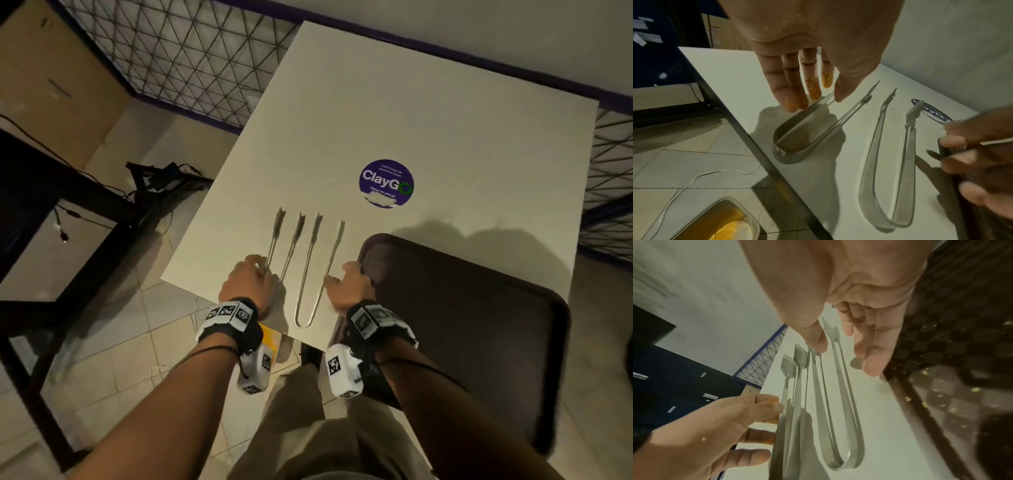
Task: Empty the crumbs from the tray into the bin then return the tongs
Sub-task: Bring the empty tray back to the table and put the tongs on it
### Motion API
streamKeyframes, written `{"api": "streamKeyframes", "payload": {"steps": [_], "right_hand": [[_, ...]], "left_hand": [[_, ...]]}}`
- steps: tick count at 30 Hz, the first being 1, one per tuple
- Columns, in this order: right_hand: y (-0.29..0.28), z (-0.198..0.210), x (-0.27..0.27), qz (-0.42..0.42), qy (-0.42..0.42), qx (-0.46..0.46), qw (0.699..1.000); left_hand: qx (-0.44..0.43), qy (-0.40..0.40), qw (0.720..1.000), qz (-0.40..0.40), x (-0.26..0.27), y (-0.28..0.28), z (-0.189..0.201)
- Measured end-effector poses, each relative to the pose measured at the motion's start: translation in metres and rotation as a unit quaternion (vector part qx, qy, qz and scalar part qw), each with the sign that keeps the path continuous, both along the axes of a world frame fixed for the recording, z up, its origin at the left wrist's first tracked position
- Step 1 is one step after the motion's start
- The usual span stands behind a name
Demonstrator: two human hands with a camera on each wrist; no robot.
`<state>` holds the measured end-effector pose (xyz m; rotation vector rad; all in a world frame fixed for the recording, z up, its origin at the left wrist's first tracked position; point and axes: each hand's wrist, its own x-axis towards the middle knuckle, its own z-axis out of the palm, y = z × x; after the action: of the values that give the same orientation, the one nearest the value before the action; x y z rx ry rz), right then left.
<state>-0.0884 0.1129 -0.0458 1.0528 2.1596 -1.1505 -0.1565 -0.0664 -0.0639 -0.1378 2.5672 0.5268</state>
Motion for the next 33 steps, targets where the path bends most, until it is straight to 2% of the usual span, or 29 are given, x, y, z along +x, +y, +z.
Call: {"api": "streamKeyframes", "payload": {"steps": [8, 13, 18, 23, 26, 33], "right_hand": [[-0.026, -0.020, -0.034, -0.031, -0.065, 0.048, 0.996], [-0.030, -0.023, -0.039, -0.042, -0.066, 0.053, 0.996], [-0.024, -0.011, -0.029, -0.012, -0.039, 0.051, 0.998], [0.002, 0.014, 0.008, -0.008, 0.023, 0.002, 1.000], [0.032, 0.024, 0.043, -0.016, 0.050, 0.031, 0.998], [0.105, 0.028, 0.134, -0.101, -0.028, 0.102, 0.989]], "left_hand": [[-0.006, -0.022, 0.999, -0.032, -0.012, 0.002, -0.005], [0.001, -0.025, 0.998, -0.050, -0.018, 0.001, -0.008], [0.015, 0.007, 0.998, -0.062, -0.018, -0.001, -0.004], [0.060, 0.046, 0.992, -0.099, 0.000, 0.011, 0.018], [0.091, 0.055, 0.985, -0.135, 0.019, 0.033, 0.026], [0.113, -0.004, 0.972, -0.206, 0.082, 0.116, 0.025]]}}
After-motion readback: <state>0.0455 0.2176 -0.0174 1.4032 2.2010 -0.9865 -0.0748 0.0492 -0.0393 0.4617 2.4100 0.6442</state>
